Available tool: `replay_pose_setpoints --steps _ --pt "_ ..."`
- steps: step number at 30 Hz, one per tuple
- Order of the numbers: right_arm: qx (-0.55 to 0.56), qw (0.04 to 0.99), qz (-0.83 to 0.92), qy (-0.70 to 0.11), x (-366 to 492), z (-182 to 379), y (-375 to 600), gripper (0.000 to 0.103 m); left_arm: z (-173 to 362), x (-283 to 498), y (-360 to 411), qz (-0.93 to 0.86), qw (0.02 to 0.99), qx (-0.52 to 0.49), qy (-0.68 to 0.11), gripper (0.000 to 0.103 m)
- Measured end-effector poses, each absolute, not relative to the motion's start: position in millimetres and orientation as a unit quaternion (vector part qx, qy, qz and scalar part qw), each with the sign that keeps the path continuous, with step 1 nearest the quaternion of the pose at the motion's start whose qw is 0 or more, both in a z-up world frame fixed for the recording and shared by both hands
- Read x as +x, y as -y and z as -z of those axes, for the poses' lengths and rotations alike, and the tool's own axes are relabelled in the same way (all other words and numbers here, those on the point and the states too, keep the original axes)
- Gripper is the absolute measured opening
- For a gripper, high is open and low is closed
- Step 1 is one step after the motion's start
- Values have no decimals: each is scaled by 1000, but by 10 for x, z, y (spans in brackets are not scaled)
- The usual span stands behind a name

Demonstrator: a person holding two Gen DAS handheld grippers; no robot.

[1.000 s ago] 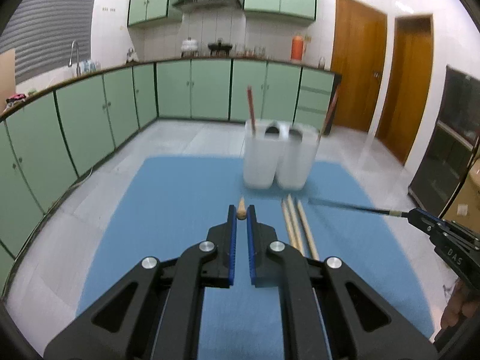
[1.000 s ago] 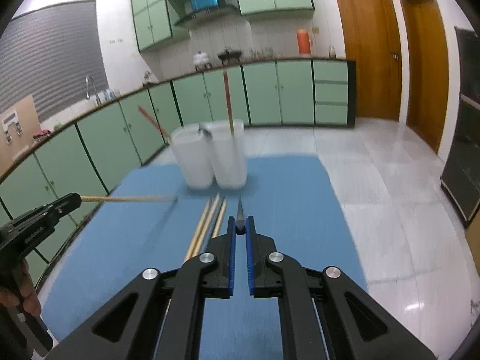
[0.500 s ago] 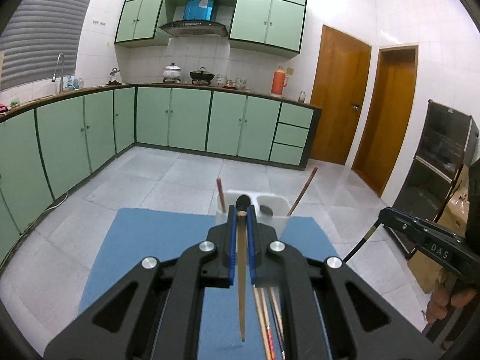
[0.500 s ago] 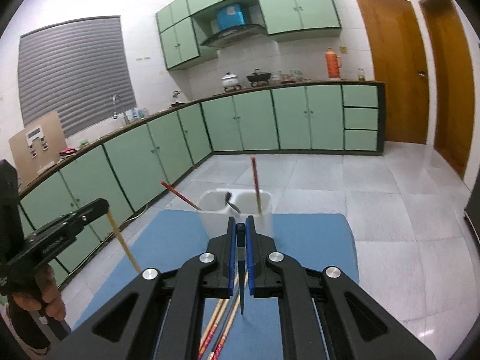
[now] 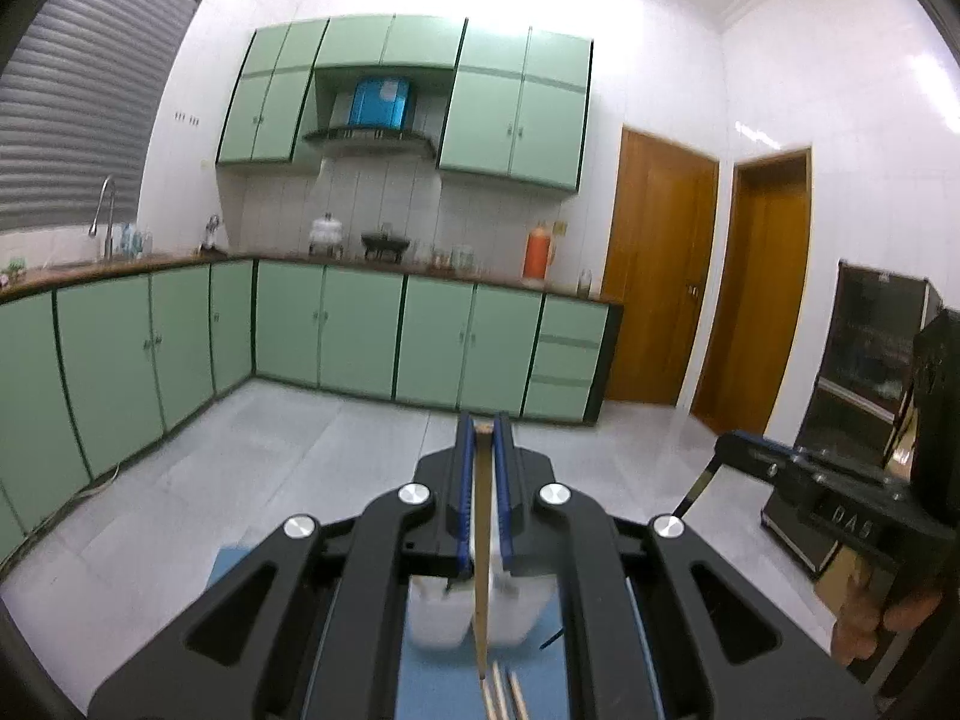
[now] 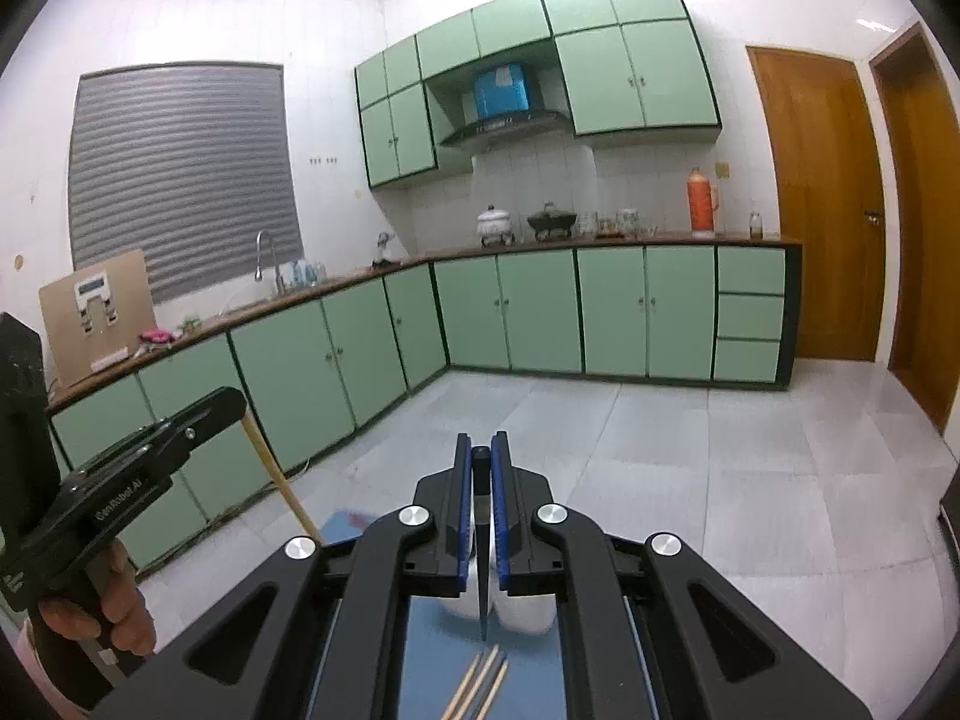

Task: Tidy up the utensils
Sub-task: 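Carry both chopsticks to the white holder and drop them in, then return both open tools over the remaining chopsticks on the mat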

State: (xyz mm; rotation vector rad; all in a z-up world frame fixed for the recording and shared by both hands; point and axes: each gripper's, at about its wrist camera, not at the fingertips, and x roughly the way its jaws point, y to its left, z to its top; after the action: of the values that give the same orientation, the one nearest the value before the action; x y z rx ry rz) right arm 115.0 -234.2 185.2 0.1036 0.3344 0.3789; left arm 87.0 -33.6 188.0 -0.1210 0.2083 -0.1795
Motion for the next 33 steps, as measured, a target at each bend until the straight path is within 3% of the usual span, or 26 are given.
replay_pose_setpoints --steps 8,16,27,29,31,33 --pt "51 976 -157 -145 1718 -2049 2332 6 -2089 1445 584 74 994 -34 -67 6" --pt "36 973 -155 -169 2189 -1719 2175 6 -1623 2054 684 53 990 -19 -126 6" --pt "24 961 -169 -219 2352 -1313 2026 6 -1229 2154 600 56 983 -5 -174 7" --pt "22 958 -168 -230 2346 -1226 2025 8 -1208 2155 587 58 982 -1 -180 11" --pt "27 956 -173 -234 2303 -1175 2051 12 -1199 2131 559 60 981 0 -182 29" --pt "34 958 -171 -227 2203 -1145 2109 21 -1206 2057 516 62 982 -4 -176 36"
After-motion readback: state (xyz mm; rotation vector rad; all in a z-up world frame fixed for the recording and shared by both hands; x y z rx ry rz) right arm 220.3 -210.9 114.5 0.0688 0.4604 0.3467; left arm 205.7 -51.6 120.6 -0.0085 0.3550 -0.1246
